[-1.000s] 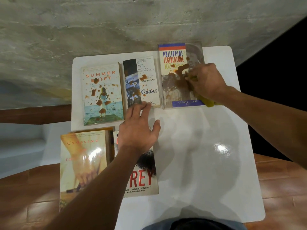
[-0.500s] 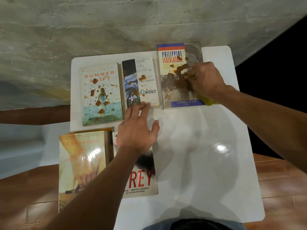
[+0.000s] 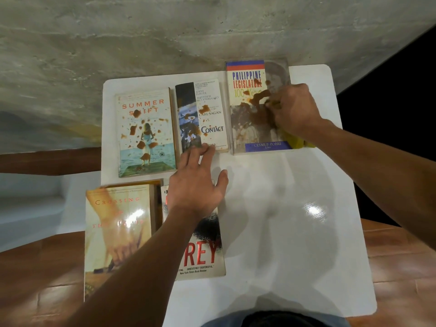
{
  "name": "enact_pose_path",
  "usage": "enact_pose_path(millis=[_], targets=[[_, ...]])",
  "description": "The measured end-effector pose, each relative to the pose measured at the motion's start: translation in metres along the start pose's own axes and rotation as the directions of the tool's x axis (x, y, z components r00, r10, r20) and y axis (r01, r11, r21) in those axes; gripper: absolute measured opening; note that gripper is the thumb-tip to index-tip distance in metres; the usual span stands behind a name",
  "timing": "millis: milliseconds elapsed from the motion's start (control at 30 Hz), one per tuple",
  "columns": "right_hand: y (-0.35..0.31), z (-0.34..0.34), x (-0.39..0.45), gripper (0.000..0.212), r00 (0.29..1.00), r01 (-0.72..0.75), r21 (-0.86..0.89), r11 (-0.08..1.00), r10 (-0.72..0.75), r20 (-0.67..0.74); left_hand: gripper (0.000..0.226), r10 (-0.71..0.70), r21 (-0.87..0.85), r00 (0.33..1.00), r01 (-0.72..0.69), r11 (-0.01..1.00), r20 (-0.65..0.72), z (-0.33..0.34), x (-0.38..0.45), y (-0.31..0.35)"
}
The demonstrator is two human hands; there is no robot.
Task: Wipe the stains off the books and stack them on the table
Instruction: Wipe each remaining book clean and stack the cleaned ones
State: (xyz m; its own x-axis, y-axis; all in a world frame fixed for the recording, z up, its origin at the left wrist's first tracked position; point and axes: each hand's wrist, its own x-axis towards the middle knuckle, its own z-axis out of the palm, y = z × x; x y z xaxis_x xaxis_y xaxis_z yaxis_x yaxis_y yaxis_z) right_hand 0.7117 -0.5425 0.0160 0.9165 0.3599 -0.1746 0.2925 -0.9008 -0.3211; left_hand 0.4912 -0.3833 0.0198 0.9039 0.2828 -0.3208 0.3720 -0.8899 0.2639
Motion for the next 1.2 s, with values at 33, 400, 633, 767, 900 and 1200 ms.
enact_pose_path(millis=[33, 400, 633, 767, 900, 1200], targets=[[0.002, -0.001, 0.002, 0.024, 0.999, -0.042, 0.007, 0.999, 0.042, -0.026, 0.067, -0.001, 0.001, 1.0, 0.001, 1.0, 0.001, 0.0, -0.001, 0.001], [-0.002, -0.014, 0.016, 0.034, 0.981, -0.171, 0.253, 0.952, 0.189, -0.047, 0.066, 0.002, 0.002, 1.0, -0.002, 1.0, -0.024, -0.001, 0.0, -0.004], [0.016, -0.025, 0.024, 0.031, 0.974, -0.178, 0.33, 0.927, 0.213, -0.076, 0.065, -0.008, -0.017, 1.0, 0.008, 1.0, -0.013, 0.0, -0.004, 0.002], [0.011, -0.029, 0.035, 0.02, 0.98, -0.101, 0.189, 0.977, 0.131, -0.15, 0.066, -0.001, -0.012, 1.0, 0.001, 1.0, -0.013, -0.002, -0.001, 0.003], [0.006, -0.021, 0.043, 0.024, 0.998, 0.028, 0.048, 0.998, -0.025, -0.064, 0.065, -0.002, -0.01, 1.0, 0.001, 1.0, -0.024, 0.0, -0.002, 0.0], [0.01, -0.018, 0.055, 0.026, 0.96, 0.279, -0.108, 0.954, -0.274, 0.065, 0.065, -0.004, 0.004, 1.0, 0.004, 1.0, -0.029, -0.001, -0.002, 0.003]])
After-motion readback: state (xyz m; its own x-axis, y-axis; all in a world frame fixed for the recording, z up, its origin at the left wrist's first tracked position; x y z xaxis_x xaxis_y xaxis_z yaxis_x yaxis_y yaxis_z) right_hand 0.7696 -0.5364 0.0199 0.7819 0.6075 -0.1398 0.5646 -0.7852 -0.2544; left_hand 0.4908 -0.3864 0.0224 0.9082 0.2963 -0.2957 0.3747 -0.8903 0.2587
